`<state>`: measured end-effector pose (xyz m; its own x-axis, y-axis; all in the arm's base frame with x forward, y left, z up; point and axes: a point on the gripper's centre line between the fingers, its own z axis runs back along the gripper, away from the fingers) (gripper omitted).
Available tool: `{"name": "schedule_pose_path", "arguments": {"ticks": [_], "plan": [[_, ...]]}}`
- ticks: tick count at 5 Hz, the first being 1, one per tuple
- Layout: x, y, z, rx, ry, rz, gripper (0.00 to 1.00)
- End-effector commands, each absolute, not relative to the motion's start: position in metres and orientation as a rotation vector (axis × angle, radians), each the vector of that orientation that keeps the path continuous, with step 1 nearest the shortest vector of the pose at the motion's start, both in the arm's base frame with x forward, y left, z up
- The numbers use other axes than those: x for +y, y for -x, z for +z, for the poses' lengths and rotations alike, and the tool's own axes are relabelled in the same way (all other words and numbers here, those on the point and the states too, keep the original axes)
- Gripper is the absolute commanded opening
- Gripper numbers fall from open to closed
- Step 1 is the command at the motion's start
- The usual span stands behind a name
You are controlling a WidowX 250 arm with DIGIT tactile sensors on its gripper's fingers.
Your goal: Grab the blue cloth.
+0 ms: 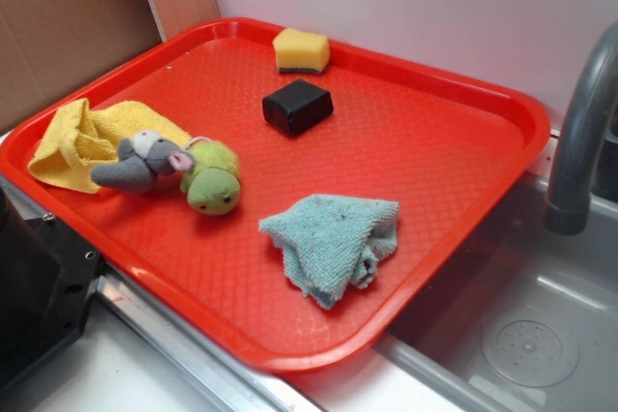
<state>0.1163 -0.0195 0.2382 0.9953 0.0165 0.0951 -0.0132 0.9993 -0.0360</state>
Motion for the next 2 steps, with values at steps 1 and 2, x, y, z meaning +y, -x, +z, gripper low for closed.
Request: {"name": "schedule_pose_path", "arguments": {"ticks": [1,2], "plan": [[-0.020,-0.116,0.238,-0.096,0.035,0.015,1.00],[-0.064,-0.158,0.194,-0.039,-0.017,-0.156,1.00]]}}
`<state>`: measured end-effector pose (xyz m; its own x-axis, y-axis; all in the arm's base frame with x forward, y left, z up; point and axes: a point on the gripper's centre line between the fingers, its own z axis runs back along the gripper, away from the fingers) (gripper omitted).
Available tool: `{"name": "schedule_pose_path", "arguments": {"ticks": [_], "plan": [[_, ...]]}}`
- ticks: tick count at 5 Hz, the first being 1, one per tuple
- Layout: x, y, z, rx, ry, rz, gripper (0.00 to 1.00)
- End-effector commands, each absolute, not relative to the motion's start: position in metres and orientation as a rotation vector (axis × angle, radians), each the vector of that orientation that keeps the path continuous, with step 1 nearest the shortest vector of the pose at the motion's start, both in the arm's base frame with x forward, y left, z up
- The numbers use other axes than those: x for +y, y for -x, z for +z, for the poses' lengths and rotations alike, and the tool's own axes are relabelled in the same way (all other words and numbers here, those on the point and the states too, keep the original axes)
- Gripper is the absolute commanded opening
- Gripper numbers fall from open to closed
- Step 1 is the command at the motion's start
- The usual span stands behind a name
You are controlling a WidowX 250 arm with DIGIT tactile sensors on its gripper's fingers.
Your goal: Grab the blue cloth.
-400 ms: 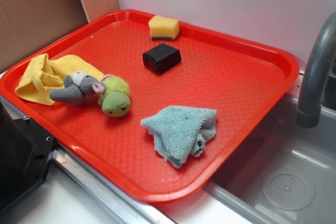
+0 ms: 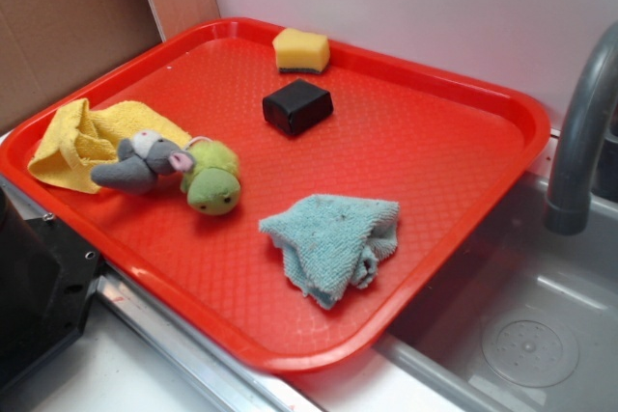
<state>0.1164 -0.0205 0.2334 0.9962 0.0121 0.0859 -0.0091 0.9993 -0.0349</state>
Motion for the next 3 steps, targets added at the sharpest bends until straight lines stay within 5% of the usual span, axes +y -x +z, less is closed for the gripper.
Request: {"name": "schedule_pose_path", "arguments": {"ticks": [1,3], "plan": [[-0.099,-0.174,0.155,-0.043,-0.020,-0.347,1.00],[-0.144,-0.190,0.090,-0.060,0.058,-0.782,1.00]]}}
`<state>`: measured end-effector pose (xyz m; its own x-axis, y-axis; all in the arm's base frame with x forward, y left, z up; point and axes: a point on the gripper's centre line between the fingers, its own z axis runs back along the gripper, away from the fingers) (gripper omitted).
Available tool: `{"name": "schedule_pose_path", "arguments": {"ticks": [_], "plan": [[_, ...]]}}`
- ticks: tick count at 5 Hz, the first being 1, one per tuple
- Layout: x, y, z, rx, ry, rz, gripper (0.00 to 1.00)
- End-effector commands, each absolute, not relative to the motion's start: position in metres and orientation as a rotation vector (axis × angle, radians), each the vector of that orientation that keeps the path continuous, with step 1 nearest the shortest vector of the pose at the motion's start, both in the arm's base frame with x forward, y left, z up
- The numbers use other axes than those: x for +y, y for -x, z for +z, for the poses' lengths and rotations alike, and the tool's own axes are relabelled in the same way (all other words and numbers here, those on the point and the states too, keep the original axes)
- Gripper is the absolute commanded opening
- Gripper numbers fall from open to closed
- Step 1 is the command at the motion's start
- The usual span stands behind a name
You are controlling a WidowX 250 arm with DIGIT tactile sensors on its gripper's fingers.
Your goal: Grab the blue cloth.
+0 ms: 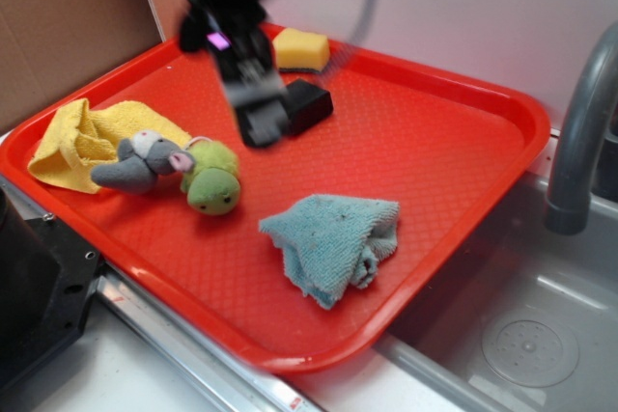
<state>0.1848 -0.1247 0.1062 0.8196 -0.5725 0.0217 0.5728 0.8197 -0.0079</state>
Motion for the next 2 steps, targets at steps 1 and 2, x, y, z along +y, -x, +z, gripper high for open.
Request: {"name": "schedule_pose_path", "arguments": {"ticks": [1,2], "plan": [[-0.157,-0.196,0.064,-0.019,0.079,-0.892,1.00],[-0.166,-0.197,0.035,0.006,0.002,-0.902,1.00]]}}
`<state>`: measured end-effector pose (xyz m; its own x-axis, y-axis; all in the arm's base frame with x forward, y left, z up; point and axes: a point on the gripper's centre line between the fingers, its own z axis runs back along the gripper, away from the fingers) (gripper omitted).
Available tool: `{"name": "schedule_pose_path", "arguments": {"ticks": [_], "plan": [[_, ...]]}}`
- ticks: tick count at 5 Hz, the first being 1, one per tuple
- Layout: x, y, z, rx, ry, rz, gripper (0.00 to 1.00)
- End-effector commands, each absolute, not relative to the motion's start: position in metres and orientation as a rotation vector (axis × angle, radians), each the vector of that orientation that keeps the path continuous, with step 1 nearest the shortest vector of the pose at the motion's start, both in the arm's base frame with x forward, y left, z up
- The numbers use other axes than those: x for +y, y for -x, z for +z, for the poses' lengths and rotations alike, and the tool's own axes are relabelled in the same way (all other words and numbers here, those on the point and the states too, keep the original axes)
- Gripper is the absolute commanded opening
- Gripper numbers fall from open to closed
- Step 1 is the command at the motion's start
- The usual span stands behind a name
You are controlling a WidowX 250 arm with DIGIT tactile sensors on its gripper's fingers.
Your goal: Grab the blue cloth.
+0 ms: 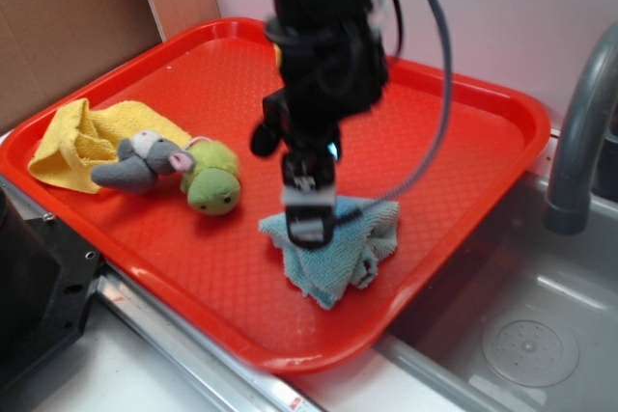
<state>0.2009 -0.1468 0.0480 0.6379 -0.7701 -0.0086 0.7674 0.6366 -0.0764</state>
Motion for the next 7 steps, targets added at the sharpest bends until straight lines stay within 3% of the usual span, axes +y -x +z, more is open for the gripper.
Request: {"name": "schedule_pose_path", "arguments": {"ticks": [1,3,4,5,6,7], "plan": [[-0.164,-0.199,0.026,0.006,-0.012,-0.875,0.00],[-0.152,-0.197,0.043,-0.041,-0.002,-0.803,0.00],[-0.130,-0.199,0.066,-0.064,0.013,-0.703,0.00],[-0.080,-0.201,0.115,-0.101,0.054,-0.452,0.00],[-0.032,-0.195,0.164,-0.122,0.053,-0.202,0.00],[0.013,-0.173,0.212,-0.199,0.030,0.045,0.00]]}}
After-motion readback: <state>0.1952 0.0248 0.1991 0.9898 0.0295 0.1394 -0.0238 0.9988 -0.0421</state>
